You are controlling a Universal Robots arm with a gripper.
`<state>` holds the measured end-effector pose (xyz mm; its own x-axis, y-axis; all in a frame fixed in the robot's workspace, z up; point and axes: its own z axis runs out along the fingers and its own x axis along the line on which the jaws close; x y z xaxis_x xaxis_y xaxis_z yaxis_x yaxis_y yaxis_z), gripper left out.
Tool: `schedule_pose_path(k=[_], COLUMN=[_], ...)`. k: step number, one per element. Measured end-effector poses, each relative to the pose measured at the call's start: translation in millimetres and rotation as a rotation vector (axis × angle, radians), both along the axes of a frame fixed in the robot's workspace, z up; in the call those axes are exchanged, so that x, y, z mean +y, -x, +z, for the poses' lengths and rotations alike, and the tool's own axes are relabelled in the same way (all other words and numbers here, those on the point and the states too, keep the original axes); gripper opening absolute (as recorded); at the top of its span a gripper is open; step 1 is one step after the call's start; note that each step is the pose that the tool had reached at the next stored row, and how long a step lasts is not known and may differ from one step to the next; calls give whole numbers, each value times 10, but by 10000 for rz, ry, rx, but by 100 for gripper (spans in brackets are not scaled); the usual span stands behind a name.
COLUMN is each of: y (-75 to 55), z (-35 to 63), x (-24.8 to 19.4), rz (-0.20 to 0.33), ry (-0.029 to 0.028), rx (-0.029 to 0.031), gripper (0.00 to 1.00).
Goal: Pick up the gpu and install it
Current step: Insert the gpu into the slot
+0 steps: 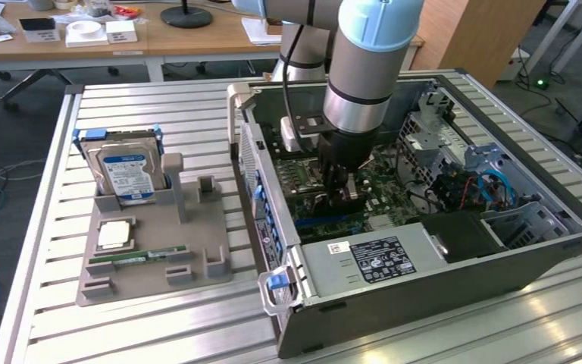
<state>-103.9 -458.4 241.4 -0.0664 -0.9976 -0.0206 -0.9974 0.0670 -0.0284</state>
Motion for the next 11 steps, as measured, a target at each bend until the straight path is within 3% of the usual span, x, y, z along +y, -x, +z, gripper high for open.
schedule_pose_path(k=[11], y=[0], z=[0], x=[0], rz=[0], ry=[0], rx=[-1], gripper=[27])
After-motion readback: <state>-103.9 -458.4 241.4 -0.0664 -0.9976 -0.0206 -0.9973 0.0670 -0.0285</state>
